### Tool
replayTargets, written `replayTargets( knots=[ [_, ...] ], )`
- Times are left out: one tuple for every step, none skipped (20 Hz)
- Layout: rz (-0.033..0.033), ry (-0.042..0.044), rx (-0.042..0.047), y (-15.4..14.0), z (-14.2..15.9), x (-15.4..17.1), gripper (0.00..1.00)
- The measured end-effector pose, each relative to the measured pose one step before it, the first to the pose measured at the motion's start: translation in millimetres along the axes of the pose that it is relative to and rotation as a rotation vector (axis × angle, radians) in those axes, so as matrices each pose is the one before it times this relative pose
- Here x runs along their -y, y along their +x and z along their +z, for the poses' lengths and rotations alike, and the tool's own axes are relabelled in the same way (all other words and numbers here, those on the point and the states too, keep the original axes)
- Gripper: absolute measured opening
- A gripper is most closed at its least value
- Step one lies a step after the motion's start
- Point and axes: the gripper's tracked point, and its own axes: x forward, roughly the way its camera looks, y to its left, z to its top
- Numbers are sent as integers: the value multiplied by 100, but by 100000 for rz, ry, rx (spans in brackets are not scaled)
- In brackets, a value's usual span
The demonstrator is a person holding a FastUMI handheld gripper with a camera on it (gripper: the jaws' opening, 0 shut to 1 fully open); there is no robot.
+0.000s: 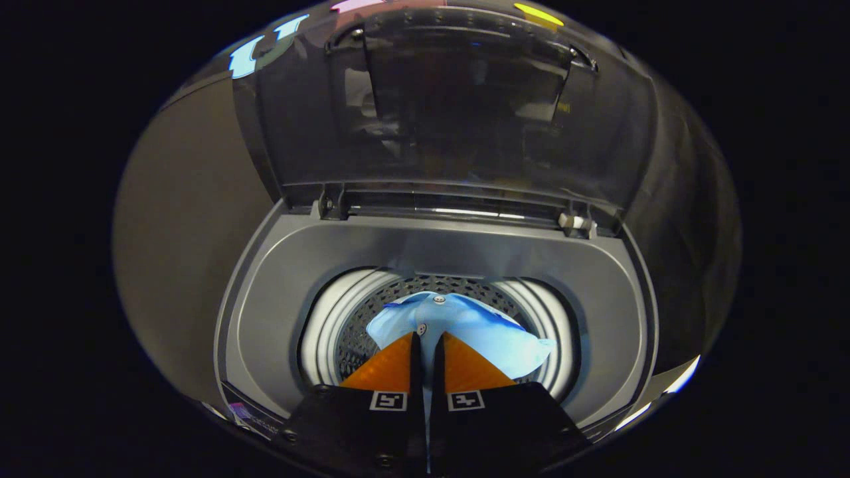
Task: Put the clothes into the washing machine and then close the washing machine lid.
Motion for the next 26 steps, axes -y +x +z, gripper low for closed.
replayTargets(
  knots=[
    [351,1204,-673,401,-54,-57,7],
    [-59,1093,-1916,500,-444,-25,7],
    [-1295,1152,-2729,91,-432,251,8],
    [-306,761,-3144,50,-755,5,14],
    [748,1661,-3091,65,-486,-162,35],
    [712,1288,-916,-50,-394,67,56],
    [-894,771,350,12,150,352,78],
    [-2021,-220,769,216,-67,614,99],
    [-1112,-392,589,-173,41,288,99],
    [-13,-372,1136,-235,160,-59,98],
    [25,-155,865,-263,210,28,98],
    [102,-482,1399,-336,374,15,98],
    [22,-473,1360,-424,546,19,98],
    [543,-585,1764,-584,589,-176,98],
    [130,-648,2754,-713,1030,-47,98],
    [107,-355,3294,-931,1183,-164,98],
    [1370,-420,5110,-1091,1816,-383,98],
    [505,-626,5524,-990,1912,-224,98],
    [139,-1050,4777,-1008,2185,-160,98],
    [-29,-957,4424,-1050,2274,-113,98],
    [99,-834,4011,-795,2262,-63,98],
    [-320,-682,3563,-603,2260,25,98],
    [206,-380,3776,-476,2455,-81,99],
    [-141,-279,3403,-266,2096,86,99],
    [-291,73,2936,-129,1918,71,98],
    [-109,187,2985,88,2054,54,99]
  ],
)
